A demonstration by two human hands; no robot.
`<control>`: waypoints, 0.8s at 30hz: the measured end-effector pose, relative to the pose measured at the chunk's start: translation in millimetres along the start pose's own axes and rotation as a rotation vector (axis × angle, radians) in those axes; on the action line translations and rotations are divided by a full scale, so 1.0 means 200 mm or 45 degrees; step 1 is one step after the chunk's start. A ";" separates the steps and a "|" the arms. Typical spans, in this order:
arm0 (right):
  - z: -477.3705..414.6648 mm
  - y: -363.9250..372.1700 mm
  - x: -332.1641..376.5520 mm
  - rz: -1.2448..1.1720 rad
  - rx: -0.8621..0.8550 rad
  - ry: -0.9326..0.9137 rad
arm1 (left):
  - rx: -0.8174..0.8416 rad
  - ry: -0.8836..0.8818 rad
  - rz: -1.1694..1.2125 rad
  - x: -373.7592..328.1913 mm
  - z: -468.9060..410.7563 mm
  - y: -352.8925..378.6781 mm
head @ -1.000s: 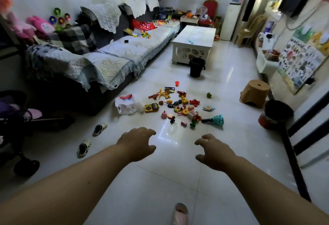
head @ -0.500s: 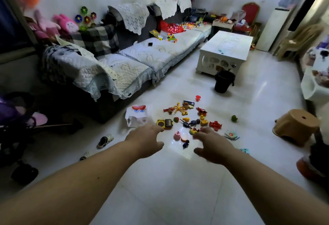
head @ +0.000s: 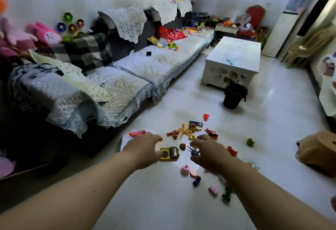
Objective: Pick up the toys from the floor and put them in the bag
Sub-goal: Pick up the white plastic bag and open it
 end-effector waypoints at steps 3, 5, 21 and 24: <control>-0.26 -0.04 0.00 -0.044 0.034 0.011 | 0.001 -0.009 -0.029 0.09 -0.26 -0.08; -0.41 -0.06 -0.03 -0.017 0.080 -0.002 | 0.004 -0.018 -0.032 0.11 -0.40 -0.11; -1.99 -0.24 -0.27 0.124 0.318 -0.357 | -0.026 -0.430 0.219 0.48 -1.61 -0.32; -2.17 -0.21 -0.20 0.132 0.386 -0.411 | -0.045 -0.503 0.260 0.59 -1.70 -0.35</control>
Point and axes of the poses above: each hand's wrist, its own z-axis away from the middle knuckle, its own y-axis out of the palm, x = y × z, the point moved 6 cm from there along -z, towards the middle knuckle, and after that the axes turned 3 degrees about z, right-handed, at the moved point
